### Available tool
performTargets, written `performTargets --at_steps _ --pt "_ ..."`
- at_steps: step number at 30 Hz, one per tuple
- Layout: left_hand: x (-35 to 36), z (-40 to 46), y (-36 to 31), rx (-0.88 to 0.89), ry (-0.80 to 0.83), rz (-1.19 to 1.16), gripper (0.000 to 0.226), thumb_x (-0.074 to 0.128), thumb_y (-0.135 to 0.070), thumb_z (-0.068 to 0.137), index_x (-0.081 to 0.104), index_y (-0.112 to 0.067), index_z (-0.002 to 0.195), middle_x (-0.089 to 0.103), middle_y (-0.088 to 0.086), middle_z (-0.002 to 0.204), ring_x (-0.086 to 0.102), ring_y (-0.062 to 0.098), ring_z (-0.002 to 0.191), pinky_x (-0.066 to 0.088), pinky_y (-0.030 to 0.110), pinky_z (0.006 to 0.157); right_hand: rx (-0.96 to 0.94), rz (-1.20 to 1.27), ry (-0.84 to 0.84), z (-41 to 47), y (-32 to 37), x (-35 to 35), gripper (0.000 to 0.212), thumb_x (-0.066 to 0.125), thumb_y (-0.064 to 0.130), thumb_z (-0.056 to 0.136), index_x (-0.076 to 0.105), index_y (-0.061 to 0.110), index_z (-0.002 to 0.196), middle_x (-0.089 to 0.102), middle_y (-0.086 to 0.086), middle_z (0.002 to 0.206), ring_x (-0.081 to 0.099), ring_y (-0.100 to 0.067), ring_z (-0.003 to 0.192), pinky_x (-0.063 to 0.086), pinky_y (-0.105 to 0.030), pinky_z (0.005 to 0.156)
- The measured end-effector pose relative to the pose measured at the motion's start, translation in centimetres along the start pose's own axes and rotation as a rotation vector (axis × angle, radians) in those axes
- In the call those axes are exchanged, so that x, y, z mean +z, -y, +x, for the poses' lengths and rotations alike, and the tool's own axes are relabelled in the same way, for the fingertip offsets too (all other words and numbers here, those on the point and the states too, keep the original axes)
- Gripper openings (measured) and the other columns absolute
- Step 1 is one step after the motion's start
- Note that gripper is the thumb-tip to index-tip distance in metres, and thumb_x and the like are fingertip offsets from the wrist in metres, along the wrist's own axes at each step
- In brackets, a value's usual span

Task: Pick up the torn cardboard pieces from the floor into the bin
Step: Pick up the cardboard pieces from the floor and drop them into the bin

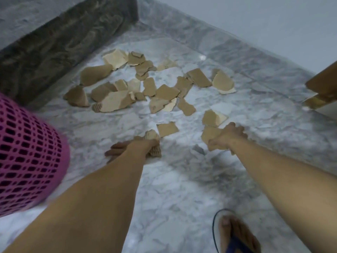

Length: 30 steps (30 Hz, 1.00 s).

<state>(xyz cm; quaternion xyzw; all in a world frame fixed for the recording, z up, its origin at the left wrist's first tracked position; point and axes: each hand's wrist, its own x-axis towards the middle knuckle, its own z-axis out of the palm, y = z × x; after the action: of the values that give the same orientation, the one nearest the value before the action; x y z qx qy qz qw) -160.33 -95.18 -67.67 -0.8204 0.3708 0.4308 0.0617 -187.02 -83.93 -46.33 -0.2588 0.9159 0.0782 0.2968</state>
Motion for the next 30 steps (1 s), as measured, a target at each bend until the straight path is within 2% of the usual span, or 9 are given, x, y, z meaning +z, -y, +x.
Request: performTargets --at_steps 2,4,8,10,14,18,21,24,30 --pt "-3.9 -8.2 -0.8 -0.120 -0.054 0.006 0.161 0.074 -0.084 0.021 0.017 -0.012 0.152 0.015 0.021 0.156 0.017 0.049 0.141 0.020 0.064 0.111 -0.024 0.052 -0.012 0.8 -0.3 0.6 0.105 0.089 0.049 0.058 0.035 0.010 0.139 0.035 -0.016 0.140 0.048 -0.036 0.123 0.049 -0.041 0.090" --pt "-7.0 -17.8 -1.5 -0.185 -0.105 0.027 0.150 0.079 -0.071 0.044 0.002 -0.001 0.152 0.005 0.023 0.156 0.009 0.041 0.144 0.016 0.054 0.115 -0.060 0.098 0.007 1.3 -0.5 0.9 0.092 0.090 0.046 0.059 0.043 0.010 0.130 0.047 -0.015 0.132 0.054 -0.035 0.118 0.052 -0.041 0.088" --pt "-6.6 -17.8 -2.0 -0.098 -0.200 0.019 0.083 0.073 -0.049 0.066 0.032 -0.004 0.122 0.027 0.021 0.136 0.027 0.039 0.130 0.033 0.048 0.106 -0.129 0.075 0.033 1.4 -0.3 0.5 0.054 0.088 0.041 0.065 0.054 0.011 0.095 0.064 -0.012 0.112 0.060 -0.033 0.107 0.053 -0.038 0.084" --pt "-7.0 -18.3 -2.3 -0.018 -0.206 0.056 0.056 0.064 -0.043 0.076 0.034 -0.006 0.104 0.029 0.016 0.122 0.030 0.037 0.122 0.040 0.045 0.101 -0.149 0.043 0.060 1.3 -0.1 0.5 0.050 0.086 0.037 0.071 0.056 0.009 0.101 0.064 -0.012 0.114 0.060 -0.031 0.108 0.050 -0.036 0.081" --pt "-7.4 -18.8 -2.9 0.217 -0.202 0.231 0.034 0.045 -0.024 0.091 0.062 -0.005 0.114 0.042 0.015 0.113 0.032 0.037 0.110 0.044 0.045 0.096 -0.248 -0.003 0.106 1.5 0.6 0.2 0.054 0.077 0.028 0.082 0.053 0.004 0.124 0.059 -0.012 0.124 0.057 -0.028 0.109 0.046 -0.030 0.078" --pt "-7.3 -19.0 -2.9 0.333 -0.261 0.067 0.029 0.053 -0.004 0.088 0.062 -0.007 0.115 0.039 0.012 0.122 0.040 0.033 0.103 0.053 0.043 0.087 -0.319 -0.121 0.027 2.6 1.2 -0.3 0.061 0.069 0.041 0.085 0.046 0.009 0.131 0.036 -0.015 0.140 0.038 -0.033 0.126 0.042 -0.038 0.100" --pt "-8.3 -19.2 -3.0 0.445 -0.246 -0.246 0.073 0.067 0.007 0.077 0.032 -0.017 0.136 0.028 0.014 0.133 0.049 0.034 0.092 0.059 0.050 0.073 -0.351 -0.119 0.009 3.5 1.6 -0.9 0.062 0.067 0.044 0.086 0.042 0.011 0.132 0.026 -0.009 0.143 0.029 -0.031 0.130 0.038 -0.044 0.105" --pt "-8.8 -19.3 -4.7 0.551 -0.137 -0.321 0.090 0.070 0.007 0.073 0.024 -0.028 0.143 0.046 0.011 0.117 0.056 0.031 0.098 0.057 0.044 0.069 -0.394 -0.105 0.014 4.6 2.2 -1.4 0.066 0.067 0.045 0.087 0.040 0.010 0.137 0.016 -0.009 0.153 0.023 -0.032 0.139 0.034 -0.044 0.109" --pt "-6.9 -18.3 -7.3 0.704 0.102 -0.123 0.098 0.078 -0.002 0.072 0.021 -0.027 0.148 0.052 0.010 0.123 0.058 0.023 0.095 0.051 0.026 0.067 -0.412 -0.149 -0.012 5.6 3.3 -2.1 0.071 0.072 0.047 0.083 0.042 0.015 0.138 0.034 -0.011 0.142 0.038 -0.034 0.129 0.041 -0.043 0.100"
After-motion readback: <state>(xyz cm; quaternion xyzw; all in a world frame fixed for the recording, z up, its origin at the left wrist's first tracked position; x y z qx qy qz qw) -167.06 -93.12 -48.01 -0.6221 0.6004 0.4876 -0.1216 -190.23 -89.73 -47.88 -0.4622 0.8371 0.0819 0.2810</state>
